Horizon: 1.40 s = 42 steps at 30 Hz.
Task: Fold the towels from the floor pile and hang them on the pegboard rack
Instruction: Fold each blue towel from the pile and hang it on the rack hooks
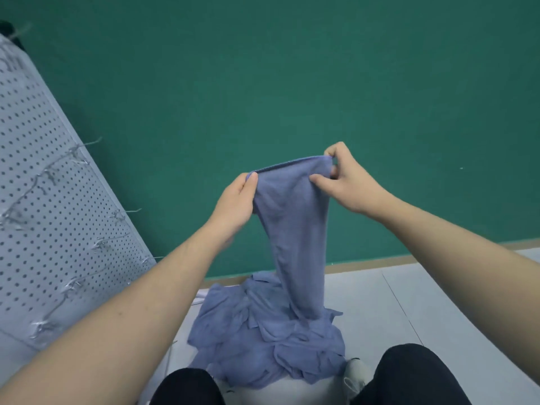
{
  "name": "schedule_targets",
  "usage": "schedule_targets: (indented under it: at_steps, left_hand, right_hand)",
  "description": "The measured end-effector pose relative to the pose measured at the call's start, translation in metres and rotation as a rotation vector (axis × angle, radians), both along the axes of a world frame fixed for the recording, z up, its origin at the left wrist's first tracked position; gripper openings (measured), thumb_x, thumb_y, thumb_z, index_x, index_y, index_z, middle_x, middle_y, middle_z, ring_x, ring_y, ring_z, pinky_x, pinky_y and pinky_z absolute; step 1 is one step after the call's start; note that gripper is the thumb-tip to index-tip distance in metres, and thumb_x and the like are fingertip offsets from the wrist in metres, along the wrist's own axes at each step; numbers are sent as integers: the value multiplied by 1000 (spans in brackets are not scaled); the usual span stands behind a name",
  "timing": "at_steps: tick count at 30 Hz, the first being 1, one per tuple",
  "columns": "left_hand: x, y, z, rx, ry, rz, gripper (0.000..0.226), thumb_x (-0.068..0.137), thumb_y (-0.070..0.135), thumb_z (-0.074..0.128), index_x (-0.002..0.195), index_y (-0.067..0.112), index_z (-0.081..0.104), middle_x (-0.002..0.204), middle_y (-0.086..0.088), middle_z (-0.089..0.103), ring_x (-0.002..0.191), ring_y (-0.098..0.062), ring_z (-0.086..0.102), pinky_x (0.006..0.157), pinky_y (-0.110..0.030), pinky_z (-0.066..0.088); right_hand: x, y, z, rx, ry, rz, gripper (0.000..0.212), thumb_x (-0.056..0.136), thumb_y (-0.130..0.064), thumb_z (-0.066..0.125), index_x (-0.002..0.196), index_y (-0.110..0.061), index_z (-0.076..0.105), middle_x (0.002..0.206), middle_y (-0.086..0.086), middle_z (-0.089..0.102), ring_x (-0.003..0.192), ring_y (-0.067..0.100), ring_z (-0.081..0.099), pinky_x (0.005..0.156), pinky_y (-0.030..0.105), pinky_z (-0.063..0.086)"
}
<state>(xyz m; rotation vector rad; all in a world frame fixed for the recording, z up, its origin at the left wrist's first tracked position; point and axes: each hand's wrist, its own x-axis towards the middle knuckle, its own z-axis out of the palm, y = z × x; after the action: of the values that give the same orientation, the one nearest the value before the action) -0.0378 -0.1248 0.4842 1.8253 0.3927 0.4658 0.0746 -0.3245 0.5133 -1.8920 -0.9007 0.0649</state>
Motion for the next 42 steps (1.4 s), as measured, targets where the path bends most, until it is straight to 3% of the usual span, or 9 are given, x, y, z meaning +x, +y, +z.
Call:
schedule_targets:
  at_steps: [3, 6, 8, 15, 19, 21, 27, 34, 42]
  left_hand:
    - [-13, -17, 31, -150, -65, 8, 33, 104, 44, 41, 99, 22, 64, 103, -1, 71, 89, -19, 64, 90, -49, 55]
    - [-21, -20, 50, -235, -105, 22, 28, 108, 38, 38, 103, 27, 63, 103, 5, 72, 89, -17, 66, 77, -35, 55]
    - [-26, -20, 58, -217, -101, 18, 31, 107, 41, 37, 104, 26, 64, 101, 6, 72, 88, -17, 64, 77, -37, 51]
    - [-51, -39, 70, -390, -68, -196, 63, 91, 66, 53, 135, 21, 60, 126, -1, 70, 114, -17, 67, 97, -37, 51]
    - [-63, -51, 56, -459, -65, -237, 32, 93, 27, 67, 123, 16, 64, 110, -3, 74, 94, -19, 68, 74, -32, 58]
    - [-68, -54, 60, -523, -121, -194, 25, 97, 14, 58, 121, 15, 65, 109, -4, 75, 95, -20, 71, 77, -34, 58]
    - [-73, -62, 87, -556, -134, -112, 27, 99, 15, 46, 118, 8, 65, 103, -4, 77, 95, -16, 72, 78, -32, 53]
    - [-68, -68, 112, -755, -100, -253, 34, 103, 15, 37, 116, -2, 63, 115, -17, 72, 99, -25, 71, 87, -38, 53]
    - [-66, -58, 121, -742, -134, -142, 36, 109, 25, 39, 120, 0, 61, 113, -14, 74, 95, -21, 74, 78, -35, 58]
  right_hand:
    - [-13, -3, 17, 152, 356, 39, 38, 91, -14, 71, 121, -23, 49, 85, 7, 75, 74, 15, 64, 70, 33, 55]
    - [-26, -11, 37, 118, 524, 99, 8, 89, -20, 74, 88, -17, 67, 79, 0, 70, 74, 13, 63, 77, 30, 54]
    - [-31, -14, 50, 140, 530, 92, 17, 93, -25, 69, 78, -21, 61, 74, -6, 66, 69, 10, 61, 74, 27, 51]
    - [-55, 1, 90, 247, 547, -19, 11, 101, -25, 54, 106, -17, 59, 98, 0, 68, 83, 16, 64, 73, 31, 54]
    - [-65, 7, 98, 225, 558, -26, 8, 101, -21, 53, 102, -14, 59, 100, 5, 70, 86, 18, 65, 78, 32, 53]
    - [-67, 5, 98, 165, 504, -29, 9, 99, -23, 56, 92, -18, 58, 92, 2, 69, 79, 16, 63, 71, 29, 51]
    - [-66, -3, 92, 163, 465, -79, 13, 95, -31, 63, 89, -19, 61, 95, 2, 70, 81, 18, 62, 74, 33, 50]
    - [-77, -23, 81, 290, 796, 157, 54, 93, -58, 57, 123, -15, 69, 117, 7, 74, 107, 21, 70, 95, 35, 53]
    - [-77, -41, 46, 187, 642, 173, 26, 96, -26, 65, 117, -13, 70, 115, 4, 75, 111, 21, 68, 95, 34, 51]
